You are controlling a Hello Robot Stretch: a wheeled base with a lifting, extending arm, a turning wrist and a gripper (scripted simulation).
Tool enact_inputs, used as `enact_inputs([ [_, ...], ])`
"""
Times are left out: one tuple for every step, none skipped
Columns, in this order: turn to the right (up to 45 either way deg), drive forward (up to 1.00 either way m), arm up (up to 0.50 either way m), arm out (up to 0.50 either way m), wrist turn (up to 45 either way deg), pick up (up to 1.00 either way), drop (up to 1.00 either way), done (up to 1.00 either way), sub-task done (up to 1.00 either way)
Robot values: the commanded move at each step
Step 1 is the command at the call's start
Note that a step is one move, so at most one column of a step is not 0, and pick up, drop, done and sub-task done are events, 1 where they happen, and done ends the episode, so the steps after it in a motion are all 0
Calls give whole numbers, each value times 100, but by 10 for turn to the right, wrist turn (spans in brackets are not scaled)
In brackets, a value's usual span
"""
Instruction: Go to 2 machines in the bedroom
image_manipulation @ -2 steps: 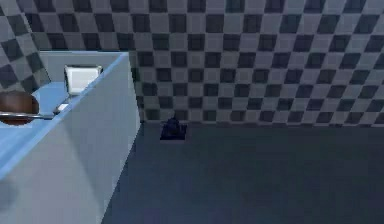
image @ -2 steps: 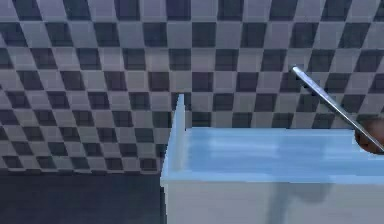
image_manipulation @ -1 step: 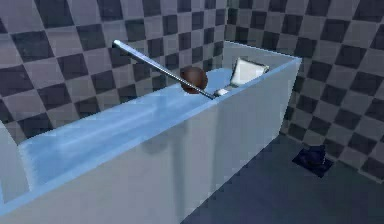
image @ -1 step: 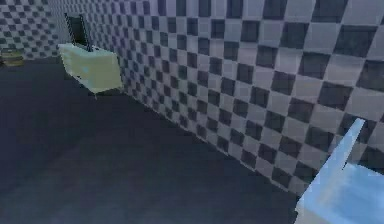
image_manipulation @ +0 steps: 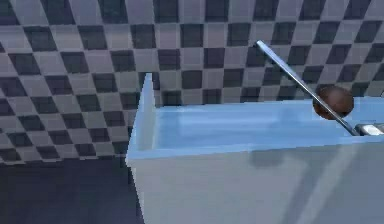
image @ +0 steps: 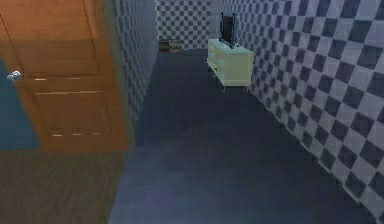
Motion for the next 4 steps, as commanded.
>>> enact_inputs([
  [0, 100, 0, 0, 0, 0, 0, 0, 0],
  [0, 100, 0, 0, 0, 0, 0, 0, 0],
  [0, 100, 0, 0, 0, 0, 0, 0, 0],
  [0, 95, 0, 0, 0, 0, 0, 0, 0],
])
